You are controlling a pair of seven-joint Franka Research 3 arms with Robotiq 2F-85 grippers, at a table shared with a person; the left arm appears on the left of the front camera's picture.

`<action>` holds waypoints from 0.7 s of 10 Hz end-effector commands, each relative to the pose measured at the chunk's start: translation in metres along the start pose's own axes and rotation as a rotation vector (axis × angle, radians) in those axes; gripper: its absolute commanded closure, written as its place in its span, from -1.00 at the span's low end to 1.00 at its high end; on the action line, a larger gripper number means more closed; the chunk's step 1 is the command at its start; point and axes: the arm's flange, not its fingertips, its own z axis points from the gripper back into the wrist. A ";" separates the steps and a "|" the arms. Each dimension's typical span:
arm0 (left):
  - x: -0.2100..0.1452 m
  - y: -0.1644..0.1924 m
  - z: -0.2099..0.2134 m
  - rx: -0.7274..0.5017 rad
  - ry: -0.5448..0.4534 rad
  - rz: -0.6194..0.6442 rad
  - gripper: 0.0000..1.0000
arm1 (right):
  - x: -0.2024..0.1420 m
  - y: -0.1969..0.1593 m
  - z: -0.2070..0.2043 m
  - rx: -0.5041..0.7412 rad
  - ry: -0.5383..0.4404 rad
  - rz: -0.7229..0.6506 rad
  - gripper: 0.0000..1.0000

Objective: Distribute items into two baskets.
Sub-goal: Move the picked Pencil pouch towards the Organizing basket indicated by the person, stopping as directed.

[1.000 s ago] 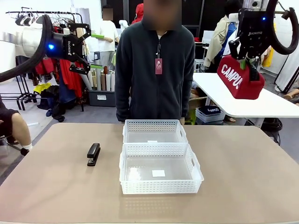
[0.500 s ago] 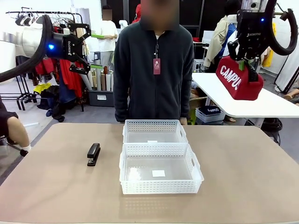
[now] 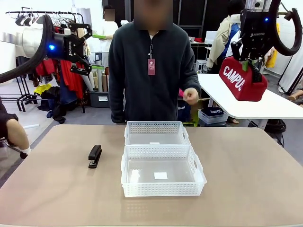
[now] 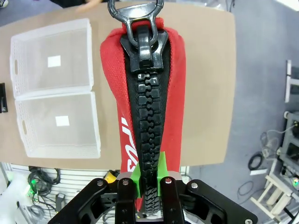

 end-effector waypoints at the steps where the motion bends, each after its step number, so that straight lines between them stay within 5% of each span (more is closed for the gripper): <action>1: -0.001 -0.001 0.001 0.000 -0.001 -0.002 -1.00 | -0.003 -0.001 0.002 -0.008 -0.004 -0.005 1.00; 7: -0.001 -0.001 0.001 0.000 -0.001 -0.002 -1.00 | -0.003 -0.001 0.002 -0.008 -0.004 -0.005 1.00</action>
